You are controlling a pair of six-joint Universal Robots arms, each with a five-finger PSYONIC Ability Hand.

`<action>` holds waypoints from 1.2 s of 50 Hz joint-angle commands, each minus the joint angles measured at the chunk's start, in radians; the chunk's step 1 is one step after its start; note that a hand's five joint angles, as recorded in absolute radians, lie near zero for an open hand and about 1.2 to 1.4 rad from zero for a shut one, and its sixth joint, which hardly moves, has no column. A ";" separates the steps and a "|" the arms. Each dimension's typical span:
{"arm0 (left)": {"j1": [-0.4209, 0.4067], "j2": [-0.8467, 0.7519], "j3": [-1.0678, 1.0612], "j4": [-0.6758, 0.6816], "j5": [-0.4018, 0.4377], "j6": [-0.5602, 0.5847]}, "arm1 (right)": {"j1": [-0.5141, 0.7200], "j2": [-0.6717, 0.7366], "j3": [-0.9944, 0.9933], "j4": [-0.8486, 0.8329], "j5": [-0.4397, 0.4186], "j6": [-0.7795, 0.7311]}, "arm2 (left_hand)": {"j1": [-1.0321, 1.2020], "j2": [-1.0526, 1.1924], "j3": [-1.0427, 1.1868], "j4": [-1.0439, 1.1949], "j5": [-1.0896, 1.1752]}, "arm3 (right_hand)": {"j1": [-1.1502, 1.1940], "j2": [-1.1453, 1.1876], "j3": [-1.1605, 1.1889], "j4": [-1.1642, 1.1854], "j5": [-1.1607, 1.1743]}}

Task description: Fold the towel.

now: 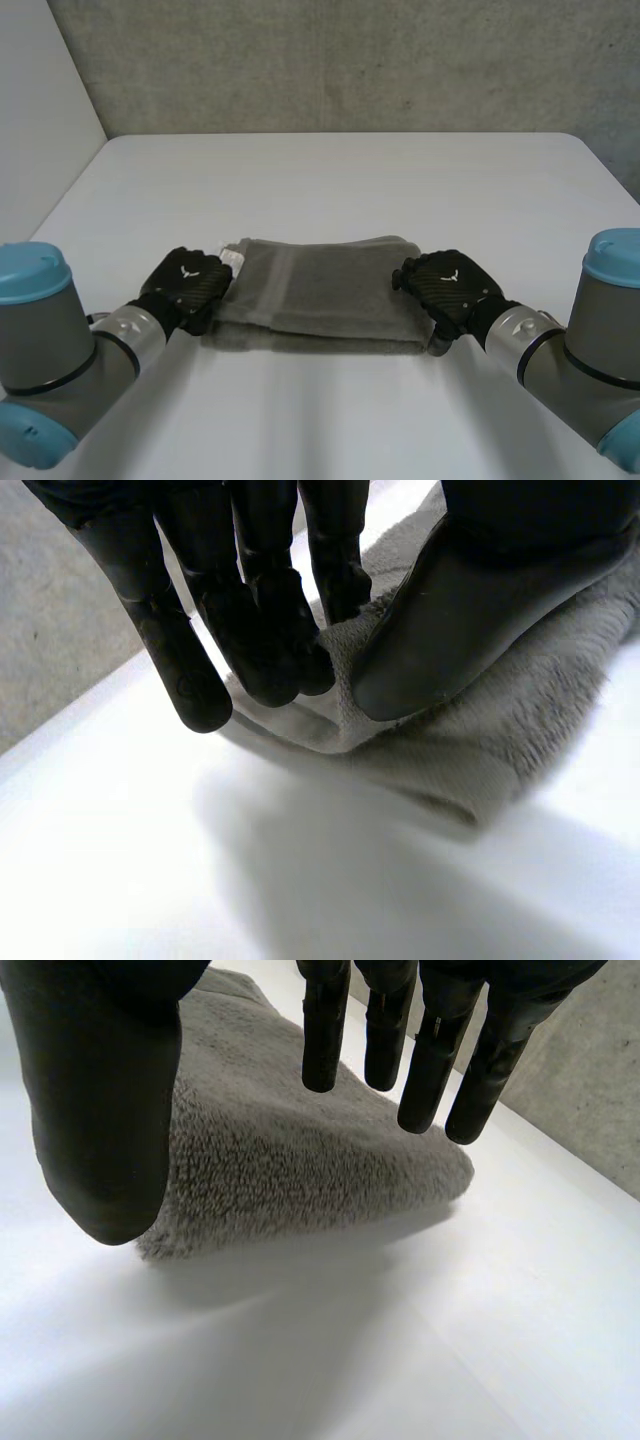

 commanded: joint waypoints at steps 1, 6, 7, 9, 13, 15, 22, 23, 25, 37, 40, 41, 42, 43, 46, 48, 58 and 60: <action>0.012 -0.001 -0.052 0.001 0.004 0.005 | -0.003 0.002 0.022 -0.030 -0.001 0.010 | 0.144 0.076 0.063 0.040 0.101 | -0.016 -0.010 -0.010 0.003 0.027; 0.004 0.000 -0.054 0.001 0.000 0.005 | 0.000 0.011 0.028 -0.062 0.001 0.010 | 0.144 0.076 0.063 0.040 0.101 | -0.004 0.001 0.001 0.015 0.038; 0.004 0.000 -0.054 0.001 0.000 0.005 | 0.000 0.011 0.028 -0.062 0.001 0.010 | 0.144 0.076 0.063 0.040 0.101 | -0.004 0.001 0.002 0.015 0.039; 0.001 0.005 -0.051 -0.001 -0.005 0.004 | -0.001 0.017 0.026 -0.079 0.001 0.010 | -0.238 -0.305 -0.318 -0.341 -0.280 | 0.060 0.066 0.066 0.079 0.103; -0.002 0.005 -0.048 -0.002 -0.006 0.005 | 0.000 0.034 0.022 -0.105 0.001 0.013 | -0.776 -0.843 -0.856 -0.879 -0.818 | 0.224 0.229 0.230 0.243 0.267; -0.003 0.005 -0.045 -0.002 -0.008 0.004 | 0.002 0.045 0.019 -0.119 0.002 0.018 | -0.863 -0.930 -0.943 -0.966 -0.905 | 0.324 0.330 0.330 0.344 0.367; -0.003 0.025 -0.036 -0.005 -0.008 0.001 | 0.008 0.069 0.014 -0.125 0.007 0.025 | -0.924 -0.992 -1.005 -1.028 -0.967 | 0.386 0.392 0.392 0.406 0.429; -0.003 0.033 -0.036 -0.005 -0.008 -0.001 | 0.009 0.069 0.017 -0.125 0.007 0.030 | -0.924 -0.992 -1.005 -1.028 -0.967 | 0.377 0.383 0.383 0.397 0.420; -0.003 0.039 -0.036 -0.005 -0.008 -0.002 | 0.009 0.068 0.017 -0.125 0.007 0.037 | -0.924 -0.992 -1.005 -1.028 -0.967 | 0.374 0.380 0.380 0.394 0.417; -0.005 0.083 -0.030 -0.005 -0.006 -0.022 | 0.002 0.089 0.013 -0.120 -0.001 0.068 | -0.924 -0.992 -1.005 -1.028 -0.967 | 0.903 0.909 0.909 0.923 0.946; -0.003 0.089 -0.028 -0.005 -0.008 -0.029 | -0.001 0.081 0.013 -0.119 -0.002 0.070 | -0.924 -0.992 -1.005 -1.028 -0.967 | 0.975 0.981 0.981 0.995 1.018; -0.003 0.092 -0.028 -0.005 -0.008 -0.032 | -0.003 0.075 0.016 -0.116 0.001 0.070 | -0.924 -0.992 -1.005 -1.028 -0.967 | 0.975 0.981 0.981 0.995 1.018; -0.002 0.096 -0.026 -0.007 -0.008 -0.033 | -0.003 0.066 0.025 -0.111 -0.001 0.068 | -0.924 -0.992 -1.005 -1.028 -0.967 | 0.975 0.981 0.981 0.995 1.018; -0.002 0.096 -0.026 -0.007 -0.008 -0.033 | -0.003 0.066 0.025 -0.111 -0.001 0.068 | -0.924 -0.992 -1.005 -1.028 -0.967 | 0.975 0.981 0.981 0.995 1.018; 0.003 0.108 -0.023 -0.008 -0.006 -0.035 | -0.023 0.026 0.039 -0.097 -0.010 0.064 | -0.927 -0.995 -1.008 -1.031 -0.970 | 0.975 0.981 0.981 0.995 1.018; 0.012 0.126 -0.014 -0.013 -0.008 -0.035 | -0.099 -0.039 0.049 -0.056 -0.028 0.054 | -0.930 -0.998 -1.011 -1.034 -0.973 | 0.975 0.981 0.981 0.995 1.018; 0.026 0.209 0.033 -0.025 -0.008 -0.084 | -0.222 -0.172 -0.108 0.226 -0.204 -0.084 | -0.936 -1.004 -1.017 -1.040 -0.979 | 0.975 0.981 0.981 0.995 1.018; 0.029 0.220 0.047 -0.030 -0.008 -0.107 | -0.221 -0.172 -0.156 0.267 -0.211 -0.087 | -0.942 -1.010 -1.022 -1.045 -0.984 | 0.975 0.981 0.981 0.995 1.018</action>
